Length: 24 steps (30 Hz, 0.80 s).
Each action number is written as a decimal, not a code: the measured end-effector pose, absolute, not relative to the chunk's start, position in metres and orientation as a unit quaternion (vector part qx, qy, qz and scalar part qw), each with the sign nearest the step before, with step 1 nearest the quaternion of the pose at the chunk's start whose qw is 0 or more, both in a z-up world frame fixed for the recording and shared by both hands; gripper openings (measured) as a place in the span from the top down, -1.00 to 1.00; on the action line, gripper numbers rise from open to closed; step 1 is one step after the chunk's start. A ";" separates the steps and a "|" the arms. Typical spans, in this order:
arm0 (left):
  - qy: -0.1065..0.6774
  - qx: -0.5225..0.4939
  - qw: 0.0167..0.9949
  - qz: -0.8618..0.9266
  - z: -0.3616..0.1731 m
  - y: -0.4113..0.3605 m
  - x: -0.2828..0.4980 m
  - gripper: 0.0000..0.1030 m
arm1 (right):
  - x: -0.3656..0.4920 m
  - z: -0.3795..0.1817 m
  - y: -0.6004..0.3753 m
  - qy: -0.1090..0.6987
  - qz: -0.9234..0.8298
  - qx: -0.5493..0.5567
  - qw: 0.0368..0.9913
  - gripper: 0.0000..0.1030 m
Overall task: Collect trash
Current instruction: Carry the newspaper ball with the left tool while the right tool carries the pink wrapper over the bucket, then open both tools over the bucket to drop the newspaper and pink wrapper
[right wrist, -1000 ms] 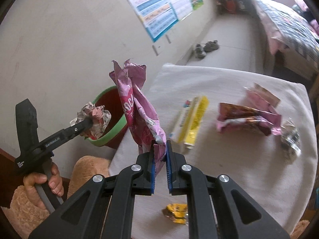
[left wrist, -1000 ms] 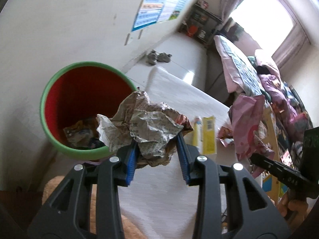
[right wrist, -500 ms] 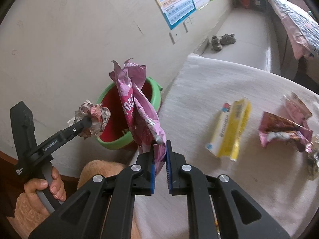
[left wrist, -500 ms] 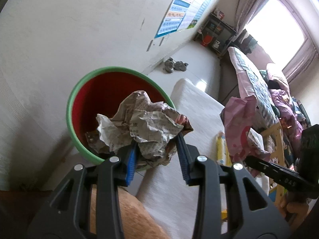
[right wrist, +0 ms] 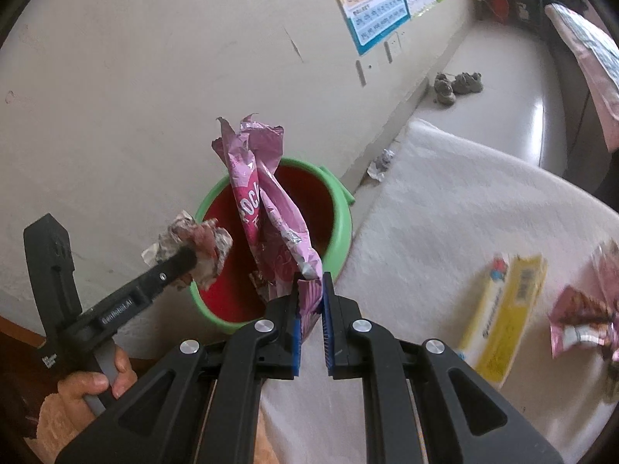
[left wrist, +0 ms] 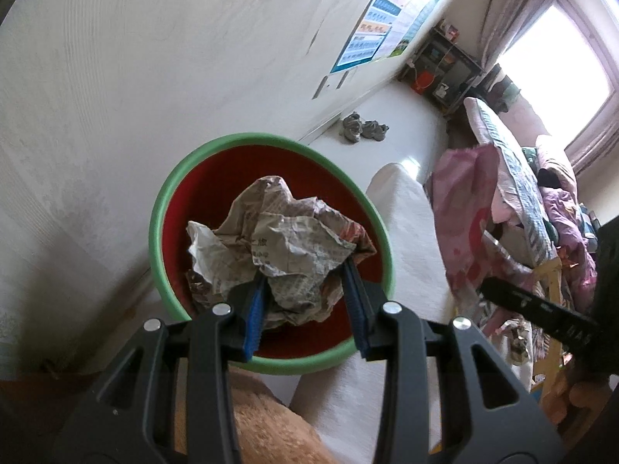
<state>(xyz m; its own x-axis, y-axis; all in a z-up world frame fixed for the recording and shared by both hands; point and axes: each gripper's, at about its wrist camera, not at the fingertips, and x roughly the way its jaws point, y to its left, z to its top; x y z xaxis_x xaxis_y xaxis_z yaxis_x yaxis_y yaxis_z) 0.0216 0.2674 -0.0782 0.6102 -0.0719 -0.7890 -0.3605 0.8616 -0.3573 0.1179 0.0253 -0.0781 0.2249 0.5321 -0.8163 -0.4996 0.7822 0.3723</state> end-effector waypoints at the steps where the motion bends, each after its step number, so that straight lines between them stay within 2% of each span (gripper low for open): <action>1: 0.436 -0.250 0.860 0.085 -0.080 0.268 0.024 0.32 | 0.119 -0.078 0.030 0.527 0.330 0.011 0.783 0.83; 24: 0.457 -0.265 0.842 0.112 -0.106 0.283 0.035 0.31 | 0.121 -0.086 0.097 0.495 0.339 -0.083 0.796 0.81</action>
